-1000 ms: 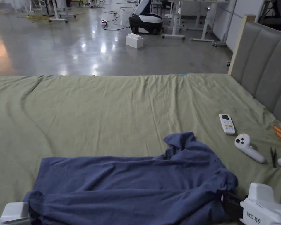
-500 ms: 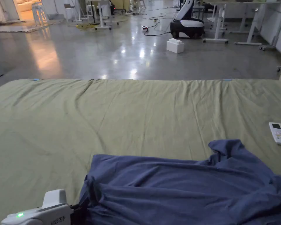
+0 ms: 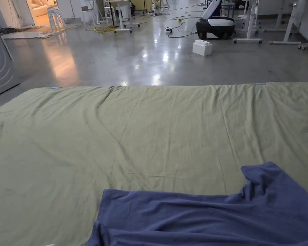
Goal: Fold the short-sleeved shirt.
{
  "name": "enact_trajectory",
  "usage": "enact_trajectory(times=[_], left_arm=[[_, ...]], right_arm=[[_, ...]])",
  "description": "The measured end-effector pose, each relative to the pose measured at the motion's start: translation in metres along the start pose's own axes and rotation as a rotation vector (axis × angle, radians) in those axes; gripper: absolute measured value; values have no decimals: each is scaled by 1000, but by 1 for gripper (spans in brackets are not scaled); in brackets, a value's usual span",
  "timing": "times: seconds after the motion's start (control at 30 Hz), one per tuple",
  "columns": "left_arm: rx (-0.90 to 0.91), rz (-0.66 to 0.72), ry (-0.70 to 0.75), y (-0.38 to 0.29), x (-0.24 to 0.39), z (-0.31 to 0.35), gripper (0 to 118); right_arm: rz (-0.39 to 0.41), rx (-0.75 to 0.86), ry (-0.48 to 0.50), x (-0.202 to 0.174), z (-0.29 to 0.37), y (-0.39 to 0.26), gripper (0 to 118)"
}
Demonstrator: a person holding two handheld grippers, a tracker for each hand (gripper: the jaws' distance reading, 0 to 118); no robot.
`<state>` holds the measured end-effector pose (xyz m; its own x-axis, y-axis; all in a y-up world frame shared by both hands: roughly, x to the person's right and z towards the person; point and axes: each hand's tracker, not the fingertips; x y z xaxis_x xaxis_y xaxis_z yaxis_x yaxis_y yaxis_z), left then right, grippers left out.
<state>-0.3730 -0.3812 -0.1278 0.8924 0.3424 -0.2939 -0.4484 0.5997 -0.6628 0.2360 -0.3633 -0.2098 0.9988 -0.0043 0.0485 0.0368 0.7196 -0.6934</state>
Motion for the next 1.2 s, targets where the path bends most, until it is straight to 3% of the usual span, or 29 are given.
enact_trajectory(times=[0.03, 0.07, 0.1, 0.13, 0.17, 0.23, 0.27, 0.33, 0.47, 0.63, 0.7, 0.8, 0.83, 0.9, 0.93, 1.0, 1.07, 1.1, 1.2], left_arm=[[4, -9, 6, -2, -1, -7, 35], [-8, -6, 20, -5, 0, -12, 52], [-26, 11, 32, -7, -1, -14, 65], [-36, 48, 6, -8, -3, -14, 72], [-4, 104, -61, -7, -9, -5, 75], [64, 159, -94, -2, -10, 15, 75], [101, 146, -84, 2, -4, 28, 75], [197, 13, -34, 8, 14, 69, 78], [371, -48, -55, 21, 60, 147, 84], [648, -303, -69, 18, 127, 207, 91], [728, -365, -19, 13, 149, 217, 87], [756, -421, 2, 7, 172, 226, 60], [735, -458, 34, 5, 178, 226, 49], [670, -507, 77, 1, 188, 225, 31], [656, -526, 76, -2, 186, 225, 17], [650, -555, 38, -12, 183, 228, 8], [639, -578, 39, -21, 182, 229, 2], [680, -620, 38, -28, 181, 231, 0], [707, -620, 35, -40, 180, 233, 0]], right_arm=[[1, -8, 0, 0, -6, -2, 13], [0, -21, -3, -1, -12, -4, 35], [5, -56, -16, -1, -17, -9, 57], [16, -92, -42, 0, -21, -13, 68], [6, -84, -51, 5, -20, -16, 67], [-100, -39, 17, 21, -9, -18, 68], [-182, -31, 68, 44, -17, -28, 68], [-212, 64, 125, 52, 6, -22, 76], [-92, 328, 129, 31, 85, 6, 81], [-21, 562, 221, -18, 162, 25, 81], [55, 625, 235, -37, 182, 27, 81], [172, 678, 226, -59, 199, 29, 80], [163, 655, 242, -62, 201, 27, 77], [191, 655, 278, -70, 209, 27, 61], [193, 654, 290, -73, 212, 25, 43], [201, 682, 300, -77, 216, 21, 22], [168, 612, 322, -81, 215, 18, 8], [189, 614, 327, -83, 215, 17, 2], [213, 604, 279, -88, 214, 13, 0]])
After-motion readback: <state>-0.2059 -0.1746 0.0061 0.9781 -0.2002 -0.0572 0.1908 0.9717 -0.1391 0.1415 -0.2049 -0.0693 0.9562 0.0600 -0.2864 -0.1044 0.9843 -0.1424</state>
